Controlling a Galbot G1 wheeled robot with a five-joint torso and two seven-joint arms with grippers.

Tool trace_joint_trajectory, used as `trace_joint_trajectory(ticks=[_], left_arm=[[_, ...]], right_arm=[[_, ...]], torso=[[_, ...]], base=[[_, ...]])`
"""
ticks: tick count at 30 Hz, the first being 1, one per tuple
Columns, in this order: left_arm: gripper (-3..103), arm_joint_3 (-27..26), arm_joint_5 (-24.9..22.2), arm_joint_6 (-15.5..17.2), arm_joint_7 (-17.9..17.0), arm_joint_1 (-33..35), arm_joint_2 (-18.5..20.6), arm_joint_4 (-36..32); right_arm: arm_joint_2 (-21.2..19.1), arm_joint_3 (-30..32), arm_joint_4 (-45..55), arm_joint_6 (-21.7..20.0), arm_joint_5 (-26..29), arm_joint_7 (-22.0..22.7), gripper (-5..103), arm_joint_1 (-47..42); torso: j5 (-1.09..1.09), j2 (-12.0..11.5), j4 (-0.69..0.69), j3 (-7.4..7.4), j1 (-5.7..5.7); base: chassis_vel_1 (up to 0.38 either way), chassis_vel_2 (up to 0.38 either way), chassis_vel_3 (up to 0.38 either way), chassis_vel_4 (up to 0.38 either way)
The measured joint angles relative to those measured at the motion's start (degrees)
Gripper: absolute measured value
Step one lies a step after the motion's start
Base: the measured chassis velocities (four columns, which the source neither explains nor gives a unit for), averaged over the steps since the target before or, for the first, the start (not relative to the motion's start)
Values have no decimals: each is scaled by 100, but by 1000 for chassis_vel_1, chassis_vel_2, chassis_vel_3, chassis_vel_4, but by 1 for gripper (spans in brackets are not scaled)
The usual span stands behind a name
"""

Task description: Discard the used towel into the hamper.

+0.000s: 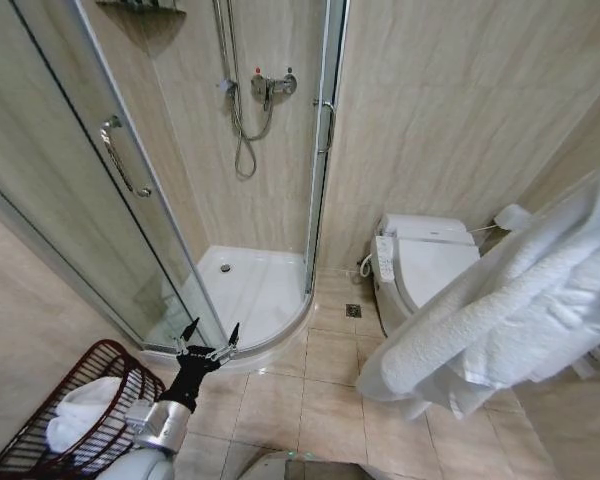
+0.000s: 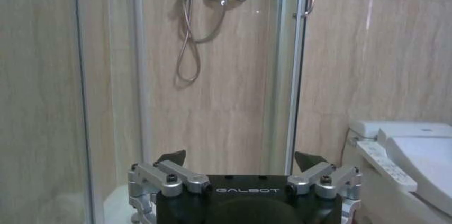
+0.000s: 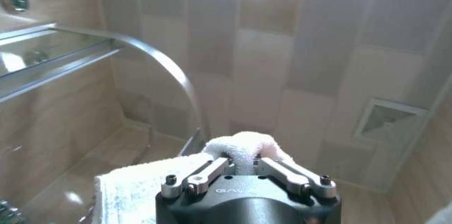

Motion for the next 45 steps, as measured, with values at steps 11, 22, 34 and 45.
trace_joint_trajectory(ticks=[11,22,34,45], left_arm=[[100,0,0,0,0,0,0,0],[100,0,0,0,0,0,0,0],[100,0,0,0,0,0,0,0],[100,0,0,0,0,0,0,0]], right_arm=[[-59,163,-60,247,124,170,5,28],[-46,4,-131,430,69,41,5,83],[-87,322,-181,604,224,62,5,-5],[-116,334,-185,595,285,64,5,-8]], torso=[[0,272,0,152,120],[-1,557,0,312,246],[0,877,0,487,389],[0,1208,0,671,536]], base=[[0,0,0,0],[0,0,0,0],[0,0,0,0],[0,0,0,0]])
